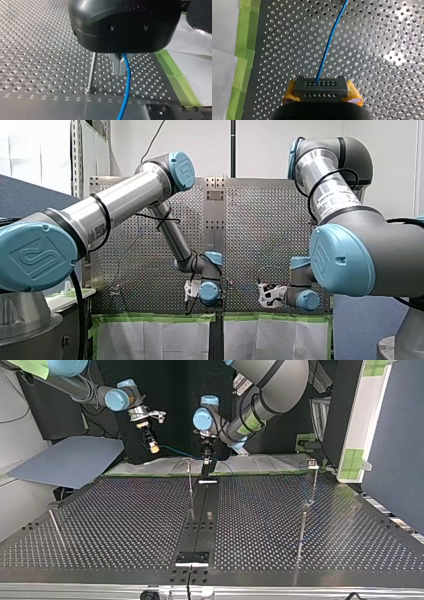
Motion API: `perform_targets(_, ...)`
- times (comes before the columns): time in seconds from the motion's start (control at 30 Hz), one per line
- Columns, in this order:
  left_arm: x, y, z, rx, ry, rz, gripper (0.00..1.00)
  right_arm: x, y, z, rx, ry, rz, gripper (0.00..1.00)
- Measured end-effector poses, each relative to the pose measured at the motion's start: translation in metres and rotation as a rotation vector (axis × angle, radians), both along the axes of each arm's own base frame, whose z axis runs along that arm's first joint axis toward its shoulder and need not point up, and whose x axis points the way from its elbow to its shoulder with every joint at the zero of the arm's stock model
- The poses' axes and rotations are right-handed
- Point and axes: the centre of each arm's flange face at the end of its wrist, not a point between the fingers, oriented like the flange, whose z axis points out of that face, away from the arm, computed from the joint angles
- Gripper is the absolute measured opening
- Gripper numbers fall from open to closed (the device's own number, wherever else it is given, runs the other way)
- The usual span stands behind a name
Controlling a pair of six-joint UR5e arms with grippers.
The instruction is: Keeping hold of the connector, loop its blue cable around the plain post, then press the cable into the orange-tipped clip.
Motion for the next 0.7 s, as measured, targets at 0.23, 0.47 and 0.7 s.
perform_targets(0.23, 0.003, -0.006, 0.005, 0.007, -0.008, -0.009, 0.00, 0.001, -0.006, 0.002, 0.000, 0.000, -0.002, 0.00)
perform_targets(0.47, 0.000, -0.009, 0.005, 0.012, -0.002, -0.015, 0.00, 0.002, -0.010, 0.003, -0.006, -0.004, -0.003, 0.00)
perform_targets(0.7, 0.001, -0.012, 0.006, 0.011, -0.004, -0.020, 0.00, 0.001, -0.014, 0.005, -0.010, -0.010, -0.004, 0.00)
